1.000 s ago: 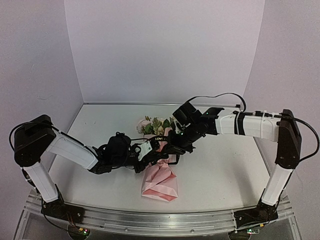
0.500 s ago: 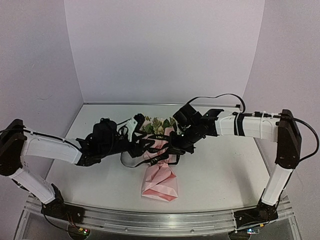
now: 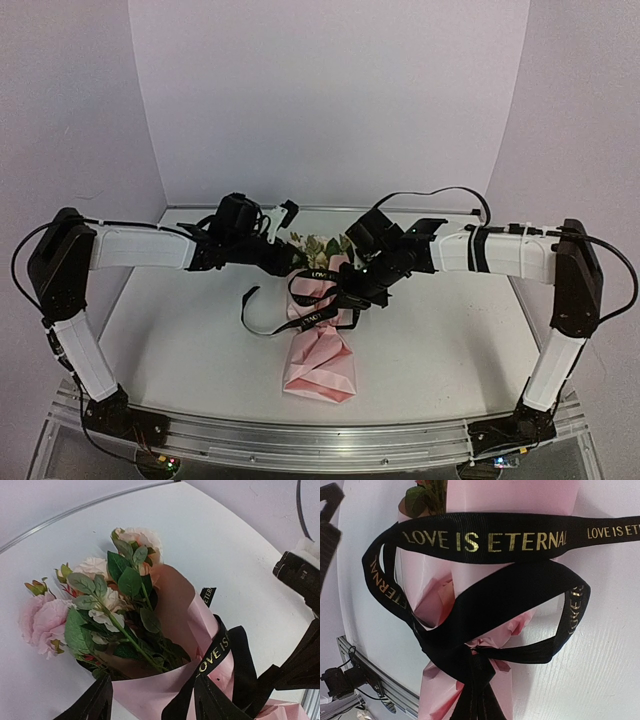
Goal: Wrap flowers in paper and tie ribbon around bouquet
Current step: Cross the half-tied ribbon over the folded bouquet.
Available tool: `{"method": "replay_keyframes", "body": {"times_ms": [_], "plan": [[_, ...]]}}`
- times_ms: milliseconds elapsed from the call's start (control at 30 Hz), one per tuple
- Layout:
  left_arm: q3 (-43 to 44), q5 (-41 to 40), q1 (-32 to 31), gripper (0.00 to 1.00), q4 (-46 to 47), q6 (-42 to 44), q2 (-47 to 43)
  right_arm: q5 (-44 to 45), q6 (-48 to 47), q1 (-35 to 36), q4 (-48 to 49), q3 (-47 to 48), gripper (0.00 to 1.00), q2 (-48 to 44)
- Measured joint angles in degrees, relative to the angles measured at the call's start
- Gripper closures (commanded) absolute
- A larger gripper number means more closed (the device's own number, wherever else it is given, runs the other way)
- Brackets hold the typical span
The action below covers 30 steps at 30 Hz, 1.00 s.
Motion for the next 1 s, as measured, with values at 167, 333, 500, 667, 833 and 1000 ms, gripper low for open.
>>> {"method": "replay_keyframes", "body": {"times_ms": [167, 333, 500, 667, 833, 1000], "plan": [[4.5, 5.0, 0.6, 0.47, -7.4, 2.0, 3.2, 0.3, 0.3, 0.0, 0.1, 0.0, 1.0, 0.0], [7.8, 8.0, 0.6, 0.53, -11.2, 3.7, 5.8, 0.7, 0.4, 0.0, 0.2, 0.0, 1.0, 0.2], [8.4, 9.5, 0.6, 0.72, -13.2, 4.6, 6.8, 1.2, 0.6, 0.0, 0.3, 0.0, 1.0, 0.3], [9.4, 10.2, 0.6, 0.98, -14.2, 5.3, 7.8, 1.6, 0.6, -0.1, 0.4, 0.0, 1.0, 0.3], [8.9, 8.9, 0.6, 0.99, -13.2, 5.4, 7.4, 1.8, 0.9, -0.4, 0.4, 0.0, 1.0, 0.3], [2.3, 6.8, 0.7, 0.95, -9.2, 3.7, 0.6, 1.7, 1.2, -0.9, 0.8, 0.1, 1.0, 1.2]]}}
